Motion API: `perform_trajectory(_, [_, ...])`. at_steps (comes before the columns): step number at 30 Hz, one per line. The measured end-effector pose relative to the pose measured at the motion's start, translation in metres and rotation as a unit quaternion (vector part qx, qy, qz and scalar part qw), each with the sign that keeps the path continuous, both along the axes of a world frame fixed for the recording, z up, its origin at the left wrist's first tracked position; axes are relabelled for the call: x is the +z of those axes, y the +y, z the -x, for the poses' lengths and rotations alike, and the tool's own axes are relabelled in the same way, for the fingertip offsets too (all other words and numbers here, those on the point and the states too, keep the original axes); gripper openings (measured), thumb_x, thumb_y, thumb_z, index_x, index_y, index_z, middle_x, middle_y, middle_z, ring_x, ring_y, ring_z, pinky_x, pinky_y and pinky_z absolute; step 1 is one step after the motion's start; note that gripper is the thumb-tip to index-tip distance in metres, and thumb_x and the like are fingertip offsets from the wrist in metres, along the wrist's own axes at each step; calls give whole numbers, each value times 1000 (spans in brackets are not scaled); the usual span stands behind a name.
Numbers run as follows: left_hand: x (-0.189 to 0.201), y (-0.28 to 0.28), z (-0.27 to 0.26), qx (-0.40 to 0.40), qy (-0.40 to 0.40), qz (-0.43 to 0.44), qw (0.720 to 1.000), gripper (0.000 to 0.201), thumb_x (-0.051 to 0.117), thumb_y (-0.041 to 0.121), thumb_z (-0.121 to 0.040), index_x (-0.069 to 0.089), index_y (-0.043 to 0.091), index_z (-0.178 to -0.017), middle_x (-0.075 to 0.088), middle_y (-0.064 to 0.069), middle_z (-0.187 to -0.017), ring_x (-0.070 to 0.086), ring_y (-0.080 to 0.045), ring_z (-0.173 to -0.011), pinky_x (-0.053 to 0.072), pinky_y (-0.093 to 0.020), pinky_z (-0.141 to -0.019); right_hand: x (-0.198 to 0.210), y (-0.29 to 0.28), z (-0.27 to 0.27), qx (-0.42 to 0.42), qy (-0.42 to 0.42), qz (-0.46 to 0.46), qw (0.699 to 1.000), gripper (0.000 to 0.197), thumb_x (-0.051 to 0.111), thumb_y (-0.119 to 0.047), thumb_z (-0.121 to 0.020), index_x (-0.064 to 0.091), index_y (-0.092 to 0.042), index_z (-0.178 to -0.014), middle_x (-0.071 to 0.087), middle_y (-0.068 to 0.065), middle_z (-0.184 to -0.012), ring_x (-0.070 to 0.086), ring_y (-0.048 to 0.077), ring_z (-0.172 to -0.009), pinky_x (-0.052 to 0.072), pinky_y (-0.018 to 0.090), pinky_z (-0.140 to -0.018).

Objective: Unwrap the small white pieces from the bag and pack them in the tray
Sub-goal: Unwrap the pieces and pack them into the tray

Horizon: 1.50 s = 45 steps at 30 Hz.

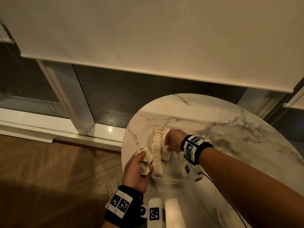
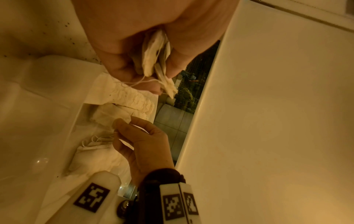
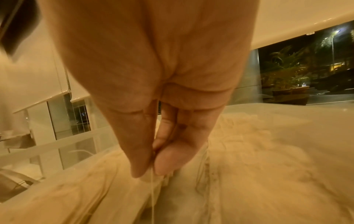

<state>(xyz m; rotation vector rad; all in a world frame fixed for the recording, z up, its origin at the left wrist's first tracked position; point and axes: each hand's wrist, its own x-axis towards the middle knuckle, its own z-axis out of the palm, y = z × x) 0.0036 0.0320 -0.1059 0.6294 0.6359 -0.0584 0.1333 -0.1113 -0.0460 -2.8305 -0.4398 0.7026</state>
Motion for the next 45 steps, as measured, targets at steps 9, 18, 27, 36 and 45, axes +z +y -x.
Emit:
perform_trajectory(9, [-2, 0, 1, 10, 4, 6, 1000, 17, 59, 16, -95, 59, 13, -112, 60, -9, -82, 55, -19, -66, 47, -27, -48, -5, 5, -9, -14, -18, -25, 999, 23, 82, -12, -79, 76, -13, -101, 73, 8, -106, 67, 20, -81, 57, 27, -73])
perform_trajectory(18, [12, -1, 2, 16, -17, 0, 1000, 14, 60, 15, -95, 60, 13, -109, 60, -7, -75, 53, -18, -62, 46, -25, -46, 4, -7, -9, -88, -31, -156, 983, 15, 77, -11, -83, 70, -18, -95, 67, 5, -98, 70, 22, -78, 63, 37, -73])
perform_trajectory(27, [42, -17, 7, 2, -44, 11, 999, 18, 57, 21, -96, 67, 18, -111, 62, -3, -71, 55, -13, -54, 45, -22, -44, 52, -29, 41, -133, -81, -384, 910, 3, 70, -27, -90, 71, -29, -92, 70, -3, -89, 69, 18, -81, 61, 38, -67])
perform_trajectory(36, [52, -33, 11, -18, -80, -55, 995, 17, 61, 20, -95, 67, 16, -110, 67, -5, -80, 57, -12, -57, 44, -23, -46, 61, -37, 113, -132, -6, -436, 890, 14, 77, -34, -85, 74, -21, -83, 73, -2, -73, 65, 10, -63, 57, 30, -56])
perform_trajectory(45, [59, -48, 13, -12, -102, -63, 993, 26, 58, 19, -97, 64, 17, -123, 74, -10, -112, 69, -20, -86, 51, -28, -61, 42, -33, 126, -167, -23, -440, 882, 13, 78, -25, -84, 70, -16, -78, 72, 4, -68, 68, 19, -62, 60, 35, -53])
